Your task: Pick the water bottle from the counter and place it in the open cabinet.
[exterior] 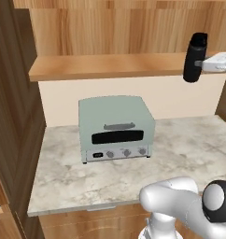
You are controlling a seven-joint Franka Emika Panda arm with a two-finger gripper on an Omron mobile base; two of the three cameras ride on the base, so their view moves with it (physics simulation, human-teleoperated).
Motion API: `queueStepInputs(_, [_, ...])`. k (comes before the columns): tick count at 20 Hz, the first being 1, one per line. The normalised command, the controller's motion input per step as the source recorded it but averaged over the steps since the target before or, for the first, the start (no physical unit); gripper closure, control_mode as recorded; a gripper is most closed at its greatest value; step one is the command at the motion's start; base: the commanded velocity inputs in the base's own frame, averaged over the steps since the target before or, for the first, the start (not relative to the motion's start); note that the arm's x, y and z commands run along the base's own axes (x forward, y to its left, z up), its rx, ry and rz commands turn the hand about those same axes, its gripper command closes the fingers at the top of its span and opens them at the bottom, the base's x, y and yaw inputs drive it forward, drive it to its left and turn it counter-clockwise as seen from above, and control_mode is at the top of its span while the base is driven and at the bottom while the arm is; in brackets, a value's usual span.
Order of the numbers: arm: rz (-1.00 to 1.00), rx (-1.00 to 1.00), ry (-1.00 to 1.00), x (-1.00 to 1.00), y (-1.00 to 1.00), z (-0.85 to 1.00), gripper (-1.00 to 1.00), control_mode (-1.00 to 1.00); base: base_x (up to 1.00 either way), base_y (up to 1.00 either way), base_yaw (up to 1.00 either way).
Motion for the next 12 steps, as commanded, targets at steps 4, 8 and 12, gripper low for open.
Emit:
queueStepInputs(4, [0.00, 0.04, 0.01, 0.57, -0.09, 0.09, 1.00, -1.00, 0.00, 0.00, 0.00])
queueStepInputs(8, [0.00, 0.05, 0.00, 0.54, -0.08, 0.00, 1.00, -1.00, 0.00, 0.00, 0.00])
queueStepInputs(12, [0.00, 0.05, 0.00, 0.53, -0.05, 0.00, 1.00, -1.00, 0.00, 0.00, 0.00])
